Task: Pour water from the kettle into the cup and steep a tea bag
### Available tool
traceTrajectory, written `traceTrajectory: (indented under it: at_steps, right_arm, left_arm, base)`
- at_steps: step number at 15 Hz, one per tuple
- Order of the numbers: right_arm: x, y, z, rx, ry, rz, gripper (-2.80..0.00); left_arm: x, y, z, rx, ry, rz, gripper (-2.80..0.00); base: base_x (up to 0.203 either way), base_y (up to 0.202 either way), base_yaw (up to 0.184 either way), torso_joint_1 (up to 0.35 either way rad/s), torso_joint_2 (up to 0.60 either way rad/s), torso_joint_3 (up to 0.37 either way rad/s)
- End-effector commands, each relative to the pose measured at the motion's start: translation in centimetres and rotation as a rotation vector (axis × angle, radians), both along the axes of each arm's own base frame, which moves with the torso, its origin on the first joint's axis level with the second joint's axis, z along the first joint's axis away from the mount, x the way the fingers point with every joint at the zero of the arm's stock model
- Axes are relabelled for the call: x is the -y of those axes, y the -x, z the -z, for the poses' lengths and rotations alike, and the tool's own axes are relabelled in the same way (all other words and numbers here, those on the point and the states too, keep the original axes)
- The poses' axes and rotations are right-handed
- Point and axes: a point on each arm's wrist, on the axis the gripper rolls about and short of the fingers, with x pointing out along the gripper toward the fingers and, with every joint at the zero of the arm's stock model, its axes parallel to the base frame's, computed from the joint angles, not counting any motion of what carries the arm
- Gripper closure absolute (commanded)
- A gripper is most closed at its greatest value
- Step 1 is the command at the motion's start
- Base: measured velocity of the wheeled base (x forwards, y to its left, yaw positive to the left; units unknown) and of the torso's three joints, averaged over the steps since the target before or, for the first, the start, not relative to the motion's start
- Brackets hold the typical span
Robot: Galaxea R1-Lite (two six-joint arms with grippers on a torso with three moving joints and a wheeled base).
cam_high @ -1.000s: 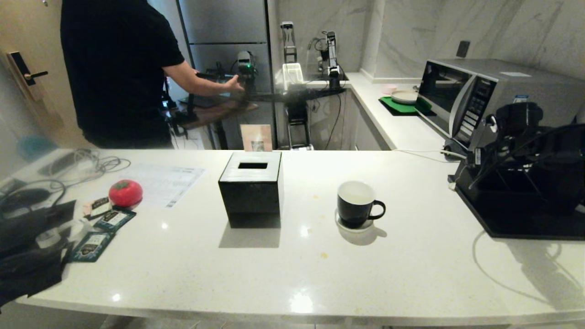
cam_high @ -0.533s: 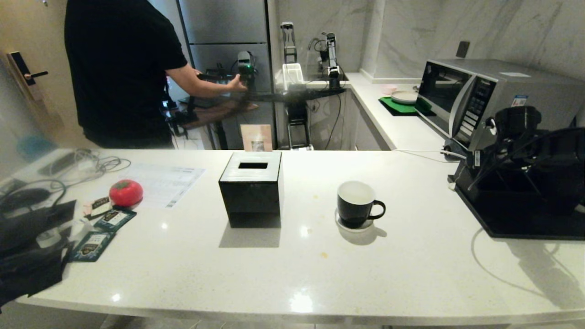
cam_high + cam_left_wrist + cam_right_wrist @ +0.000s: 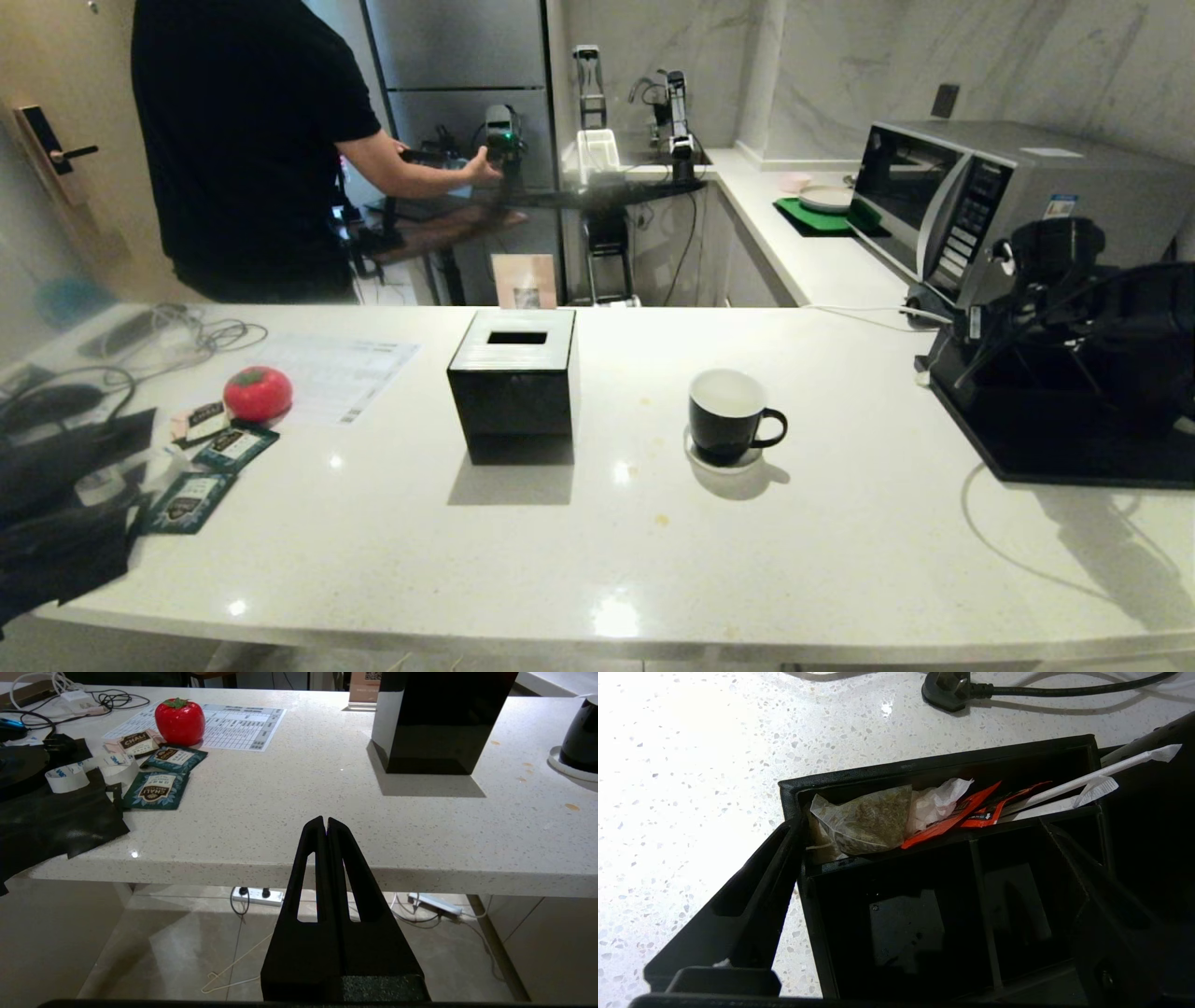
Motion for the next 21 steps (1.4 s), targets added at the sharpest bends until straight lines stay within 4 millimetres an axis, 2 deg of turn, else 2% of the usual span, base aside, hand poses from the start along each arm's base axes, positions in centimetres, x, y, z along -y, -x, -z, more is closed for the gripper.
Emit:
traceTrajectory:
  at_steps: [1, 14, 21]
  right_arm:
    - [0.0, -0.1, 0.2, -0.006, 0.0, 0.0, 0.0]
    - [-0.1, -0.1, 0.5, -0.009, -0.002, -0.003, 0.0]
    - [-0.2, 0.3, -1.1, 0.022, 0.005, -0.004, 0.0]
  left_arm:
    - [0.0, 0.0, 0.0, -0.001, 0.001, 0.0, 0.0]
    - [0.0, 0.0, 0.0, -0.001, 0.001, 0.0, 0.0]
    - [0.0, 0.0, 0.0, 0.001, 0.001, 0.0, 0.0]
  base:
    - [0.0, 0.0, 0.0, 0.0, 0.0, 0.0]
    - [0.0, 0.0, 0.0, 0.0, 0.0, 0.0]
    - [0.0, 0.0, 0.0, 0.0, 0.0, 0.0]
